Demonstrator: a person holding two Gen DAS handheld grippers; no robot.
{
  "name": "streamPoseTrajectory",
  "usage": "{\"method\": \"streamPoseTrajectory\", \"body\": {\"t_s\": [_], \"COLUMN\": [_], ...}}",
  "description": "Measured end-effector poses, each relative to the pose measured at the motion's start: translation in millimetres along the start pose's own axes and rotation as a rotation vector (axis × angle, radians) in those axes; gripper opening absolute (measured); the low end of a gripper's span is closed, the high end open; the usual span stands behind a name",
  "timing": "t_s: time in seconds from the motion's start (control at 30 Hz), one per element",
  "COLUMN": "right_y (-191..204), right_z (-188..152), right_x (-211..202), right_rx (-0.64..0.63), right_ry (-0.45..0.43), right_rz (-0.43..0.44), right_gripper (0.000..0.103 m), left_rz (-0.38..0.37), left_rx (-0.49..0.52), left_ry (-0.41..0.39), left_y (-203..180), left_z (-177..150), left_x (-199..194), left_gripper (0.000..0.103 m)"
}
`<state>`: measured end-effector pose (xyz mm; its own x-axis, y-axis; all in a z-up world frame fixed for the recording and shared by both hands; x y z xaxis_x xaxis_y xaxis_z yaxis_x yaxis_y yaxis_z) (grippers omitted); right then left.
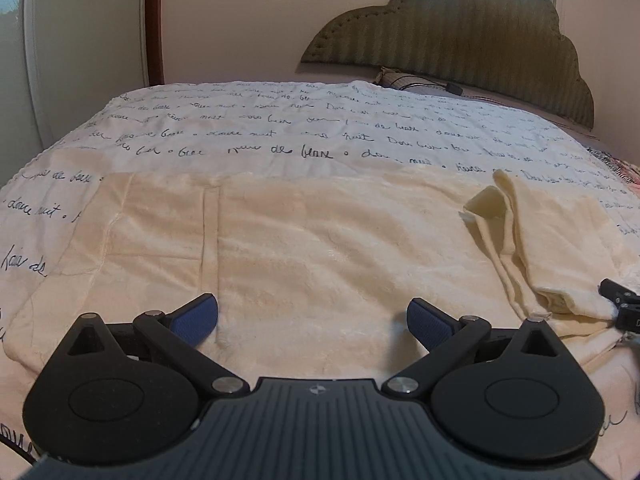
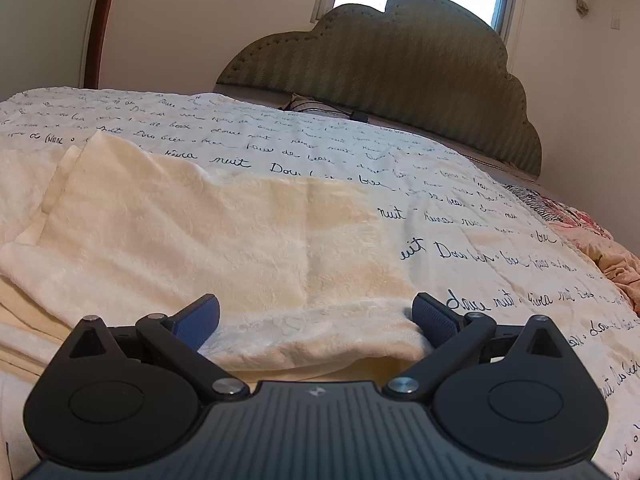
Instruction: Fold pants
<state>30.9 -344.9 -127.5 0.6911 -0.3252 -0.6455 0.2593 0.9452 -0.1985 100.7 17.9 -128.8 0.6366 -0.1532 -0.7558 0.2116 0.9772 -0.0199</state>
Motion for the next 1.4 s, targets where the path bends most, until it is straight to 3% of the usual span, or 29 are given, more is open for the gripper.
{"method": "streamPoseTrajectory", "body": {"t_s": [0.17,0.3,0.43,0.57,0.67,0.8,0.93,1.07,1.23,1.3,1.4], "right_y": [-1,-1,6,56,94,118,108,88,80,77,78], "right_z": [0,0,12,32,33,12,4,24,46,50,46], "right_x": [1,-1,-25,-56,-62,-46,-48,-53,-60,-68,-61], "right_rx": [0.014,0.017,0.124,-0.018,-0.086,-0.170,-0.094,0.009,0.054,0.037,-0.041], "right_ry": [0.002,0.020,0.005,-0.072,-0.055,0.030,0.076,0.015,-0.068,-0.116,-0.086], "right_rz": [0.013,0.001,0.022,0.145,0.248,0.216,0.299,0.312,0.319,0.317,0.253], "right_gripper": [0.103,0.103,0.103,0.103,0.103,0.103,0.103,0.103,0.103,0.103,0.103], "left_rz": [0.045,0.041,0.039,0.034,0.034,0.015,-0.039,-0.100,-0.085,-0.012,0.069], "left_rx": [0.058,0.058,0.060,0.058,0.064,0.061,0.003,-0.055,0.154,0.219,0.236], "left_ry": [-0.041,-0.040,-0.041,-0.039,-0.036,-0.039,-0.032,-0.004,-0.051,-0.050,-0.059], "left_y": [-4,-3,-2,-2,-2,0,2,-21,-92,-108,-109], "left_z": [-7,-7,-8,-8,-9,-8,9,44,78,82,83], "left_x": [2,2,3,2,1,-6,-11,-5,3,13,29], "left_gripper": [0.103,0.103,0.103,0.103,0.103,0.102,0.102,0.102,0.103,0.102,0.102]}}
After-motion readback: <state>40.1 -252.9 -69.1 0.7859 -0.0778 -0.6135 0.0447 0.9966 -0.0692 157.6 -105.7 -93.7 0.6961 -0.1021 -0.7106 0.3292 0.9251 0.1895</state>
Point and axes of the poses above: each gripper's, at about its wrist camera, not at the fingertips, and x roughly the way its jaws point, y to its left, z to its top, the point moved 10 cm from there along x, roughly the way its jaws point, and after that the axes turned 11 degrees about y, right-handed, at the moved point
